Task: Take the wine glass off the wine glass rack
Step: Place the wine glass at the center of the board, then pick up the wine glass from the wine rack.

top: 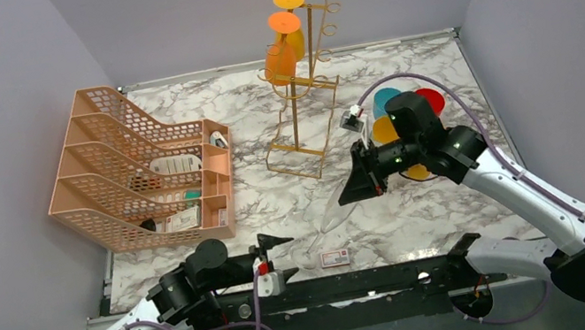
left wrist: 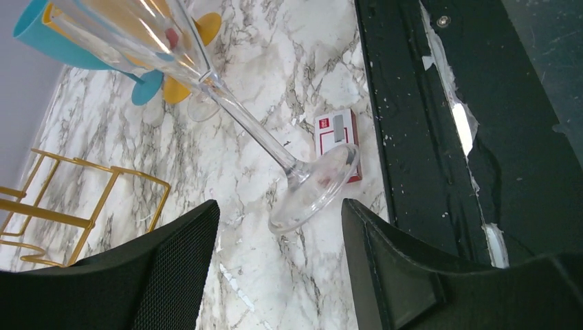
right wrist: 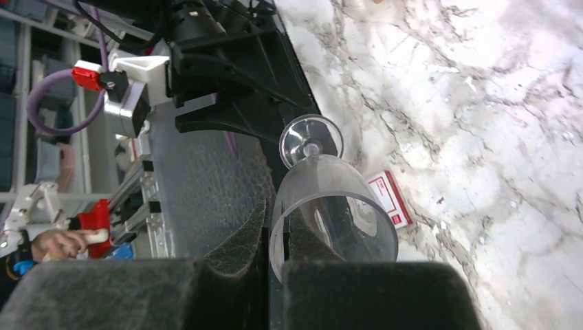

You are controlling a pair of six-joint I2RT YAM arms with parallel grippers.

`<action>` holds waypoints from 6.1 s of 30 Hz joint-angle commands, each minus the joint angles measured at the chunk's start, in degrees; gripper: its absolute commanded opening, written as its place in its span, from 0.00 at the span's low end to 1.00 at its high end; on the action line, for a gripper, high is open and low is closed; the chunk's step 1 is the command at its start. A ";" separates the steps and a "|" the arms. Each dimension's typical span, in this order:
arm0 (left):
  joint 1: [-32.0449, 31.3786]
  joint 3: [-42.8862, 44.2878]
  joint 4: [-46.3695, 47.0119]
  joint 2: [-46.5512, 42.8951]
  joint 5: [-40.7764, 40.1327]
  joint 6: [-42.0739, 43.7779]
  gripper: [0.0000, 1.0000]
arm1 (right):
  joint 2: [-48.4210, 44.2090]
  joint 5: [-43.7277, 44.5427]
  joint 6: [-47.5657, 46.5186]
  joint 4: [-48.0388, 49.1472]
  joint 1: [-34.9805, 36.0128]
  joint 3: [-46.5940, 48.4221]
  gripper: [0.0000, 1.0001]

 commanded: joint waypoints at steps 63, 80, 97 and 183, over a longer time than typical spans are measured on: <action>19.72 13.13 4.85 11.38 -22.66 -34.13 0.99 | -3.94 72.14 11.47 -18.28 0.25 1.28 0.02; 19.72 12.70 5.12 11.39 -22.44 -34.13 0.99 | -3.18 72.77 10.45 -18.88 0.26 2.67 0.15; 19.72 12.34 5.32 11.41 -21.98 -33.79 0.99 | -3.09 71.51 8.20 -18.08 0.26 6.29 0.20; 45.57 110.48 3.04 103.27 4.54 -74.12 0.59 | -31.15 34.63 3.51 7.85 0.27 -11.84 0.71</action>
